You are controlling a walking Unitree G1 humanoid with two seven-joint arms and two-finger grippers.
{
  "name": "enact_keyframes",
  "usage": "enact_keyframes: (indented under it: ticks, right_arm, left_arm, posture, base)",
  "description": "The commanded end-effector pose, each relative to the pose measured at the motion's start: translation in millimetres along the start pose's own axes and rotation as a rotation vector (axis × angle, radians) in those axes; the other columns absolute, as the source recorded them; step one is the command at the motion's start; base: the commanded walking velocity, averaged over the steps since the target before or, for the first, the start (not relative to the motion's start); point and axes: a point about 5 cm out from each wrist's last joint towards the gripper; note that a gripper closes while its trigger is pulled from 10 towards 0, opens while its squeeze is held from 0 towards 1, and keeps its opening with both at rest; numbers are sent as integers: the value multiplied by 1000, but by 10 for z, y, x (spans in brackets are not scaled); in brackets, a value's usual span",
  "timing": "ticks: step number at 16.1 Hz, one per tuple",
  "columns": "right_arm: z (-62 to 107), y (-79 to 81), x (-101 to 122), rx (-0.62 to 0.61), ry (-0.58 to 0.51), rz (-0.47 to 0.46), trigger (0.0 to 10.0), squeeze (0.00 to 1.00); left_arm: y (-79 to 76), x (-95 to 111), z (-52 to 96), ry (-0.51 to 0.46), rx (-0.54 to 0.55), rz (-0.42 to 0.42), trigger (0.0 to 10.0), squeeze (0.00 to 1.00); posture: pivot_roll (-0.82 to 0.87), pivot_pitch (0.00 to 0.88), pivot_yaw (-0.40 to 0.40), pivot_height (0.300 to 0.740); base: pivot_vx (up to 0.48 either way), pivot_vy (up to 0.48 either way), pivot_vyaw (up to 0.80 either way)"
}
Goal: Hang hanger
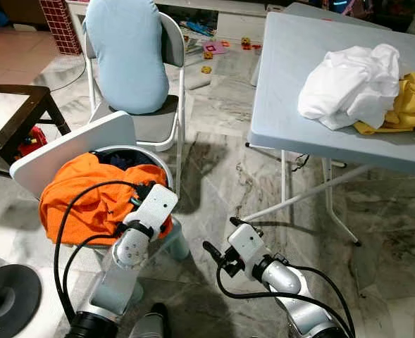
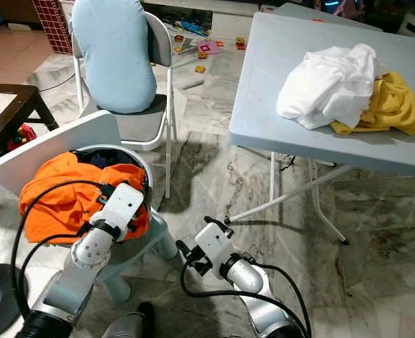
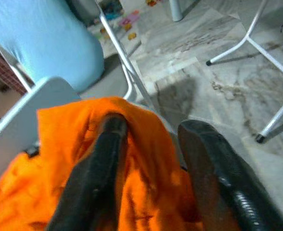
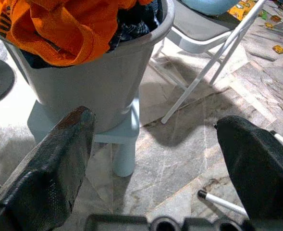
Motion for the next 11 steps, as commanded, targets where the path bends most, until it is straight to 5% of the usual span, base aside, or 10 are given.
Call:
enact_keyframes:
  ticks: [1, 7, 11]
  right_arm:
    - [-2, 2, -22, 12, 12, 6, 10000, 0]
    - [34, -1, -52, 7, 18, 9, 10000, 0]
    - [23, -2, -53, 7, 21, 10, 10000, 0]
  left_arm:
    - [-26, -37, 28, 35, -4, 52, 10000, 1000]
    - [-32, -118, 165, 132, -34, 124, 10000, 1000]
    - [-53, -245, 191, 187, -18, 101, 10000, 1000]
  posture:
    - [49, 155, -39, 740]
    - [33, 157, -33, 740]
    - [40, 155, -38, 740]
  base:
    - [0, 0, 0]
    - [0, 0, 0]
    - [0, 0, 0]
Point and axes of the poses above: a point about 5 cm out from each wrist's last joint towards the gripper, its own z axis pointing back from the gripper into the wrist, its own x axis along the axis of the wrist's last joint, y = z × x, and after that the axes turned 2 degrees about z, right-handed
